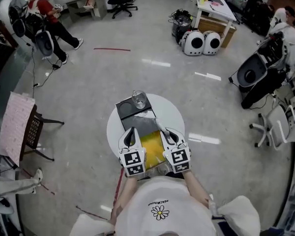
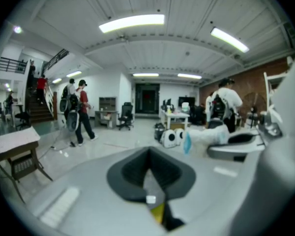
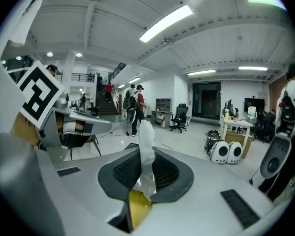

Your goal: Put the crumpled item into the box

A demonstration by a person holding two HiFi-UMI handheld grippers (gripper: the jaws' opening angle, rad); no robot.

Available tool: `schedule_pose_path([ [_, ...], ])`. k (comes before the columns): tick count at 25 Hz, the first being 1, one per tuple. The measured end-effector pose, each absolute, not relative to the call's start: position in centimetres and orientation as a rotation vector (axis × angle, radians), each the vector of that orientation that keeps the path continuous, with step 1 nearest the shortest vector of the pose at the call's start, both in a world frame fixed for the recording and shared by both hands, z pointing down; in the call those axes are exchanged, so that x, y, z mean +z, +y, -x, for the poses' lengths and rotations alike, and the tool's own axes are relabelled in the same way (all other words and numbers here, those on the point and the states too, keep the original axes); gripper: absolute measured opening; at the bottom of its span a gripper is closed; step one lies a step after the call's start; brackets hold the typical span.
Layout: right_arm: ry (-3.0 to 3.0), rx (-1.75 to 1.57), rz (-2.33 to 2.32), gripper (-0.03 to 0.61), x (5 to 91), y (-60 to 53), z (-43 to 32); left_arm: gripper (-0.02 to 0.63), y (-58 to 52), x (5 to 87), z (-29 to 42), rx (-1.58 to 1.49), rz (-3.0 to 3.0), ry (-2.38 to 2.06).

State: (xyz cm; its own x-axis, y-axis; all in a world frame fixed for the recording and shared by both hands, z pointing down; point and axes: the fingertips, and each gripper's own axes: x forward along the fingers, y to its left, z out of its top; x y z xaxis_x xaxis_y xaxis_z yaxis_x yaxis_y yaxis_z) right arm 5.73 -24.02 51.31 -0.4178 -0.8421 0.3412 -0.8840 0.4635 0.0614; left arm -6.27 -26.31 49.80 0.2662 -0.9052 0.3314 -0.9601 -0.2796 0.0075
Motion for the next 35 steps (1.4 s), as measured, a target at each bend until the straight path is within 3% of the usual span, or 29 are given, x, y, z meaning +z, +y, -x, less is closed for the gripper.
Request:
schedule_pose_path([
  [15, -2.015, -0.353, -0.797, 0.041, 61.8, -20.9, -2.8, -0.002, -24.6, 51.9, 10.2, 0.413, -2.183, -1.847],
  [35, -1.777, -0.354, -0.488, 0.062, 72.3, -19.4, -2.1, -0.002, -21.7, 54.8, 10.8, 0.462, -2.101, -1.845],
])
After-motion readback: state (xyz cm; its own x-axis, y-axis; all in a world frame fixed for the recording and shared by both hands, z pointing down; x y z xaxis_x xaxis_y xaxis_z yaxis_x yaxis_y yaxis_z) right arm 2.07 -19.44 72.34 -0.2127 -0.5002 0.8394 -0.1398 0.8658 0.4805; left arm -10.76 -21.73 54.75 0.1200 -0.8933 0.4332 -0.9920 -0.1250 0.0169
